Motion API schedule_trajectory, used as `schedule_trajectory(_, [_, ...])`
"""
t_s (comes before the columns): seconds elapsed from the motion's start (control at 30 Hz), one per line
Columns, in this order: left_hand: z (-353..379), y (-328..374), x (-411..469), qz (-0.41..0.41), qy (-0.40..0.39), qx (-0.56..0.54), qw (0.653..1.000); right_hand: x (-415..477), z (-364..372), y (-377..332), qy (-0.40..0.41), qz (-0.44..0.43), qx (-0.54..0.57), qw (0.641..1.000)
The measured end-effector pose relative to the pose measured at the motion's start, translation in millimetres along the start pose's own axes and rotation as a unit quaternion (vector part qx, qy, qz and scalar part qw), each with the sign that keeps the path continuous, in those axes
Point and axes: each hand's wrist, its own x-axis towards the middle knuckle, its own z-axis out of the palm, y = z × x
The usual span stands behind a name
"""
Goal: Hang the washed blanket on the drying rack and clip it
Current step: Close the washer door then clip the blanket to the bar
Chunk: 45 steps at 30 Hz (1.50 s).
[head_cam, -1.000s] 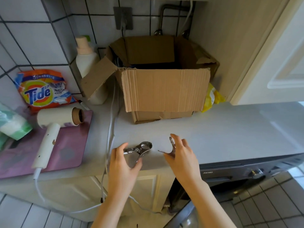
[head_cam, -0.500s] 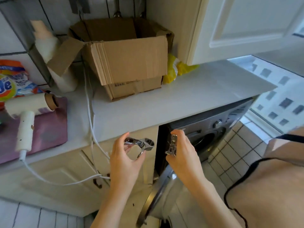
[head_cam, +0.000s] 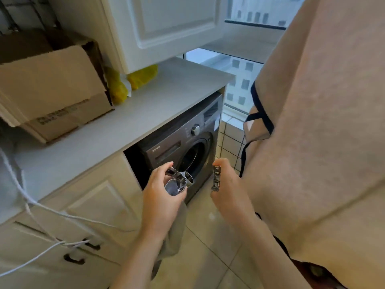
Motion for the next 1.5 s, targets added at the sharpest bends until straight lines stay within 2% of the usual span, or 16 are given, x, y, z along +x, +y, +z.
schedule_trajectory(0.13, [49,42,-14,0.045,-0.03,0.023,0.998,-20,-48,43,0.018,0.041,0.006,0.999])
schedule_trajectory(0.3, [117,99,-37,0.058,-0.061,-0.007,0.996,-40,-106,112,0.026,0.097,-0.024,0.995])
schedule_trajectory(0.53, [200,156,-66,0.081,-0.096,-0.019,0.992,-64,-182,185,0.052,0.089,-0.052,0.993])
schedule_trajectory(0.7, [234,186,-70,0.129,-0.097,-0.002,0.987,-64,-223,210,0.092,0.059,-0.096,0.989])
schedule_trajectory(0.9, [239,221,-41,0.173,-0.091,0.002,0.981,-37,-272,212,0.132,-0.007,-0.18,0.975])
schedule_trajectory(1.03, [231,254,-6,0.209,-0.064,0.007,0.976,-17,-309,197,0.169,-0.045,-0.257,0.951])
schedule_trajectory(1.2, [221,299,33,0.249,-0.043,-0.041,0.967,9,-361,169,0.202,-0.079,-0.317,0.923])
schedule_trajectory(1.4, [210,342,73,0.297,-0.03,-0.067,0.952,31,-406,143,0.183,-0.086,-0.41,0.889])
schedule_trajectory(1.5, [200,361,94,0.332,-0.009,-0.079,0.94,46,-430,131,0.218,-0.11,-0.445,0.861])
